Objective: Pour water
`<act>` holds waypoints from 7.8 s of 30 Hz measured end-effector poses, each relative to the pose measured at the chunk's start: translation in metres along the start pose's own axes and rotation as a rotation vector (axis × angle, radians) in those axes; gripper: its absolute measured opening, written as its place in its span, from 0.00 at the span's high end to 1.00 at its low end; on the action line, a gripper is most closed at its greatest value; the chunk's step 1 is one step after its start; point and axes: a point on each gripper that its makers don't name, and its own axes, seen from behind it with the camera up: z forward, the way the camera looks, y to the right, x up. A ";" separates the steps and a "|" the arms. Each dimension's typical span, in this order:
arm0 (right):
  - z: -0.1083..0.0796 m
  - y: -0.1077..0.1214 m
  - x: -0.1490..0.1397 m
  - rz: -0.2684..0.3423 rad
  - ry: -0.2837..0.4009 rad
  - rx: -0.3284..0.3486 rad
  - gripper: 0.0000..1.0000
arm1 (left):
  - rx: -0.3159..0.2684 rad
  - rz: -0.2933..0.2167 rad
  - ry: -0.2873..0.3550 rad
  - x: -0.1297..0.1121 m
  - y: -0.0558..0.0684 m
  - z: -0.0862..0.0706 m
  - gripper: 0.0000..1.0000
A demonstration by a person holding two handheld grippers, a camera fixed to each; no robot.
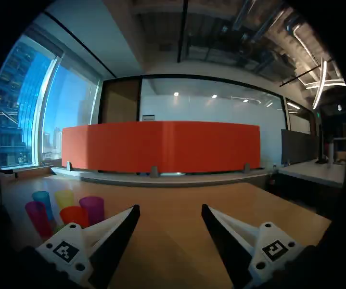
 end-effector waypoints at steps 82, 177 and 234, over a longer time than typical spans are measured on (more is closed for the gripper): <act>-0.055 -0.135 0.115 -0.202 -0.265 0.744 0.01 | -0.662 0.141 -0.197 0.137 0.084 0.008 0.01; -0.068 -0.137 -0.087 -0.198 -0.669 0.801 0.01 | -0.791 0.265 -0.624 -0.093 0.142 0.065 0.01; -0.041 -0.176 -0.099 -0.222 -0.642 0.833 0.08 | -0.738 0.260 -0.548 -0.046 0.125 0.069 0.12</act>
